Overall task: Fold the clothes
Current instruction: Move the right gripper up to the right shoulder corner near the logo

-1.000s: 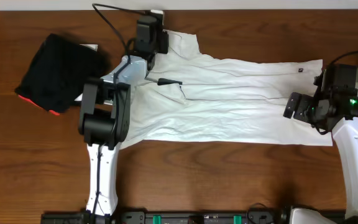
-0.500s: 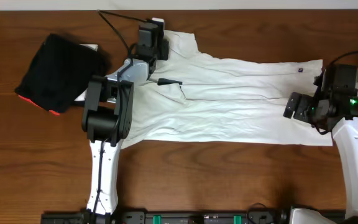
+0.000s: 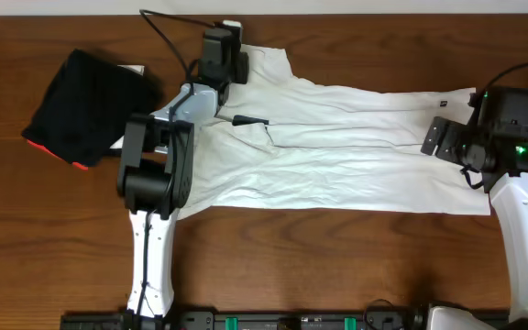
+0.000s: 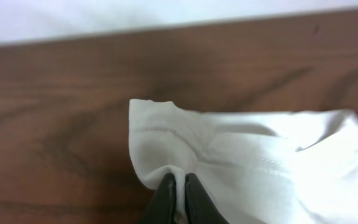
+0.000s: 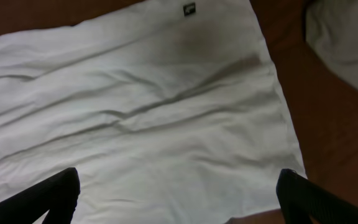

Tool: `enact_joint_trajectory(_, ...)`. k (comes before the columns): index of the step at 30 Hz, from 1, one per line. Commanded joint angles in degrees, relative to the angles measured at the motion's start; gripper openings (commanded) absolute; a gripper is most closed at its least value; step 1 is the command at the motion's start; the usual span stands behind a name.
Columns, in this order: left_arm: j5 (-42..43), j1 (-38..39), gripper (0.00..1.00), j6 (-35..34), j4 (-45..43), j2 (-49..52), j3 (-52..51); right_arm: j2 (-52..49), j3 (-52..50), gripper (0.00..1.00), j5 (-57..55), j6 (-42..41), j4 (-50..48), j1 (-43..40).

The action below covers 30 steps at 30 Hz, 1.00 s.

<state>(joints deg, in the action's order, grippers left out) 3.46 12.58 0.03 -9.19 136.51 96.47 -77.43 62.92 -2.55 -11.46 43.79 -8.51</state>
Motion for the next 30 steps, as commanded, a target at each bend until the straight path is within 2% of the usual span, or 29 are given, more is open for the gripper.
enact_joint_trajectory(1, 0.22, -0.31, 0.06, 0.15, 0.13, -4.52, 1.07, -0.39, -0.02, 0.96, 2.51, 5.22, -2.19, -0.26)
enact_joint_trajectory(2, 0.55, -0.28, 0.06, 0.15, 0.15, -5.14, 1.07, -0.59, -0.02, 0.85, 3.72, 7.10, -3.08, -0.28)
enact_joint_trajectory(3, 0.61, -0.28, 0.06, 0.15, 0.17, -5.53, 1.07, -0.94, -0.02, 0.78, 4.22, 7.96, -3.98, -0.33)
enact_joint_trajectory(8, 0.61, -0.28, 0.06, 0.13, 1.29, -6.97, 1.07, -5.05, -0.02, 0.73, 4.07, 9.01, -11.28, -1.16)
enact_joint_trajectory(18, 0.61, -0.28, 0.06, 0.15, 4.48, -6.97, 1.07, -21.29, 0.76, 0.80, 4.02, 17.79, -30.95, -6.03)
enact_joint_trajectory(25, 0.59, -0.28, 0.06, 0.17, 6.21, -6.97, 1.07, -32.37, 7.74, 0.83, -3.37, 19.04, -35.45, -6.21)
enact_joint_trajectory(30, 0.57, -0.31, 0.06, 0.17, 7.13, -6.97, 1.07, -38.32, 12.52, 0.85, -0.94, 18.80, -38.49, -6.88)
